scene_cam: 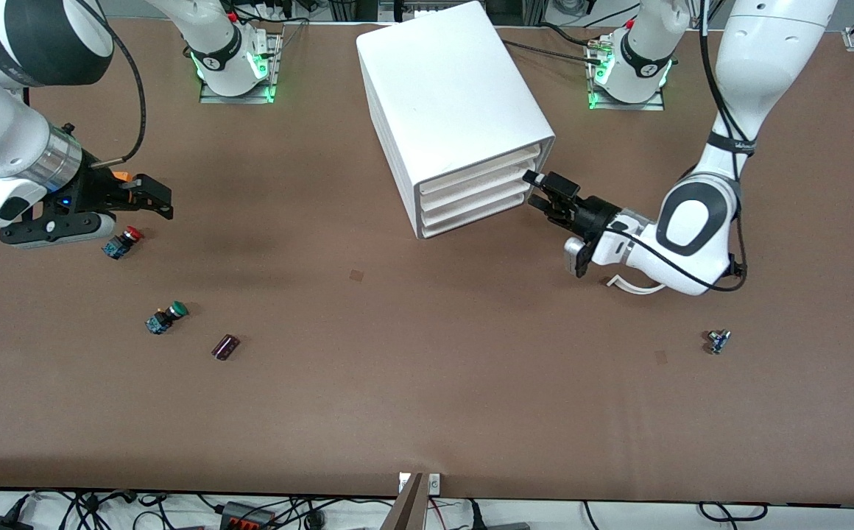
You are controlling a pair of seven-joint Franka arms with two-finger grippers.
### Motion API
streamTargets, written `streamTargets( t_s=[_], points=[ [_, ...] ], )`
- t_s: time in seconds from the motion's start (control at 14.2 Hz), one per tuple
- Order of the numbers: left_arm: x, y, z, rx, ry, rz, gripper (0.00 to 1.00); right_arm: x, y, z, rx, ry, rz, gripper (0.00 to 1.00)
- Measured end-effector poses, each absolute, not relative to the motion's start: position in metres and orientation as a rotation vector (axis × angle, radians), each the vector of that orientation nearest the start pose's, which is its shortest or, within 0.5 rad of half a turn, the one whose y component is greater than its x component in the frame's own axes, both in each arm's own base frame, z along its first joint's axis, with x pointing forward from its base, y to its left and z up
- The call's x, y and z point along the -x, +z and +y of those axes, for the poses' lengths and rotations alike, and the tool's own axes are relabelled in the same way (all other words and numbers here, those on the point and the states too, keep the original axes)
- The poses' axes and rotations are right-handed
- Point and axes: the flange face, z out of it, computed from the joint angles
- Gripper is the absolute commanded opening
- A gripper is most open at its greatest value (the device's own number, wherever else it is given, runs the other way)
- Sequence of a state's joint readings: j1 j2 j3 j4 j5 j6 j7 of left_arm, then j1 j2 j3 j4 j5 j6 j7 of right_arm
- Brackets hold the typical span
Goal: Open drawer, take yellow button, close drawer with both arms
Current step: 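Grasp the drawer handle with the left gripper while the right gripper approaches, then pull the white drawer open with the left gripper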
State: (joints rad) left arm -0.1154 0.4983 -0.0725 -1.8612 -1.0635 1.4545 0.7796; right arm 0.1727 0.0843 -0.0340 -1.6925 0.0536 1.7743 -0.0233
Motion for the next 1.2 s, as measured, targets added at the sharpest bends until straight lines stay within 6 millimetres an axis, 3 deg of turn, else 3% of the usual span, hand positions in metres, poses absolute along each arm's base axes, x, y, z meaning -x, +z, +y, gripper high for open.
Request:
streamTargets(
  t_s=[0.28, 0.42, 0.63, 0.77, 1.2],
  points=[
    [-0.517, 0.245, -0.211, -1.683, -0.480, -0.482, 0.43, -0.593, 0.541, 0.121, 3.074, -0.026, -0.303, 1.00],
    [-0.498, 0.234, -0.225, -1.640, -0.507, -0.455, 0.38, -0.595, 0.539, 0.140, 3.071, -0.027, -0.324, 1.00],
    [-0.479, 0.222, -0.240, -1.616, -0.531, -0.438, 0.13, -0.596, 0.531, 0.164, 3.066, -0.018, -0.377, 1.00],
    [-0.478, 0.222, -0.239, -1.614, -0.529, -0.438, 0.02, -0.594, 0.527, 0.180, 3.065, -0.014, -0.392, 1.00],
    [-0.486, 0.225, -0.236, -1.619, -0.493, -0.454, 0.01, -0.596, 0.533, 0.227, 3.054, -0.065, -0.407, 1.00]
  ],
)
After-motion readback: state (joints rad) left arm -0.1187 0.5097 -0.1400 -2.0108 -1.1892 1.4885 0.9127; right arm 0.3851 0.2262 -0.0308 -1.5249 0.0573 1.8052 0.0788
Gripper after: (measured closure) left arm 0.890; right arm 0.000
